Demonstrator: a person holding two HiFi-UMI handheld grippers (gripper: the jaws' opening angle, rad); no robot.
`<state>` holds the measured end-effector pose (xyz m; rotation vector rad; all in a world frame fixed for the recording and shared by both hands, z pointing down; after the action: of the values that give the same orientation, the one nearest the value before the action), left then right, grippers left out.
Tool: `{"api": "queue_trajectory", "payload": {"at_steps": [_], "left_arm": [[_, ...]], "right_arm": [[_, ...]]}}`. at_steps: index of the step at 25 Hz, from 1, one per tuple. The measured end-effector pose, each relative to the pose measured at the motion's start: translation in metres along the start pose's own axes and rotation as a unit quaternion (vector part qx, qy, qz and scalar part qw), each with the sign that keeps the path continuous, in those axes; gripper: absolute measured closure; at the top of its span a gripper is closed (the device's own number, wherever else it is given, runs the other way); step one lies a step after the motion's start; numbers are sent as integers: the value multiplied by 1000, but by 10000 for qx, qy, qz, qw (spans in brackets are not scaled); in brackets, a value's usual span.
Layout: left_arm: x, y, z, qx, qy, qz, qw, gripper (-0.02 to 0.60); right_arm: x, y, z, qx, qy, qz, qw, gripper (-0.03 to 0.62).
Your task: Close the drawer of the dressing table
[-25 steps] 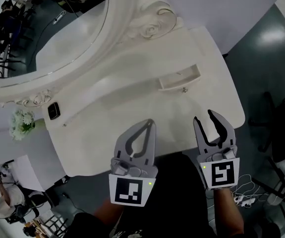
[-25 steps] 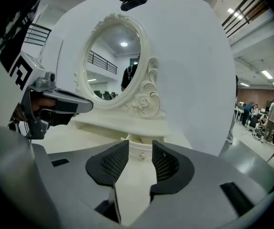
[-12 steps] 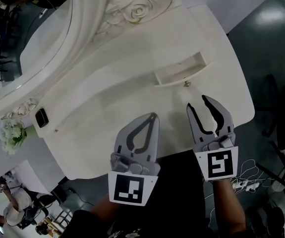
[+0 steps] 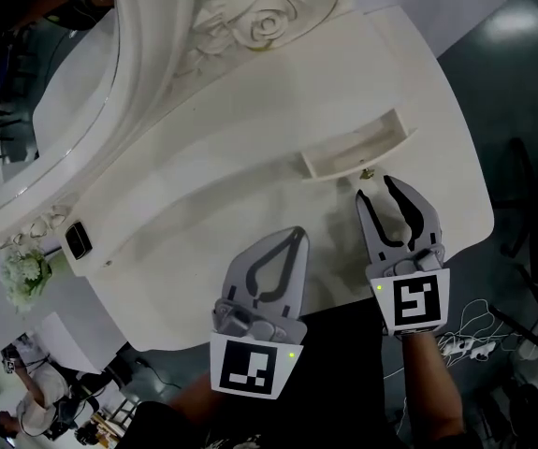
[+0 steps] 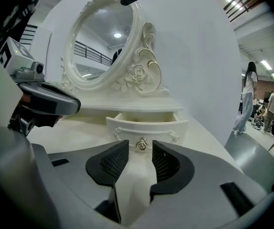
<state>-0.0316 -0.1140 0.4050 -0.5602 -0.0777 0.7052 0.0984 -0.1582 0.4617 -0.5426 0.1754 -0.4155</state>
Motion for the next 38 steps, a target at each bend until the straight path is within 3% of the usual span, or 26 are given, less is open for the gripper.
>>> {"api": "queue_trajectory", "payload": {"at_steps": [11, 15, 38], "left_arm": [[-14, -11, 6, -14, 200, 42, 9998, 580], [-17, -12, 7, -35, 205, 90, 9997, 580], [-28, -16, 9, -44, 231, 131, 9996, 581]], "right_arm": [[-3, -23, 0, -105, 67, 58, 9999, 448], [-1, -25, 3, -158, 28, 133, 9998, 505], [-1, -36, -6, -165, -109, 213, 9996, 507]]}}
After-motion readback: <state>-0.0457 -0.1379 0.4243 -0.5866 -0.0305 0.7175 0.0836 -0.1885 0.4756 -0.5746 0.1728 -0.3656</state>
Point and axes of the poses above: the fingertips, and each gripper's own axes: y backward along the fingers, x to its right, z out of its underside, the point moved 4 cm from there along y, backward along the fingers, and after that the axes turned 7 degrees about z, right-handed, at the moved point
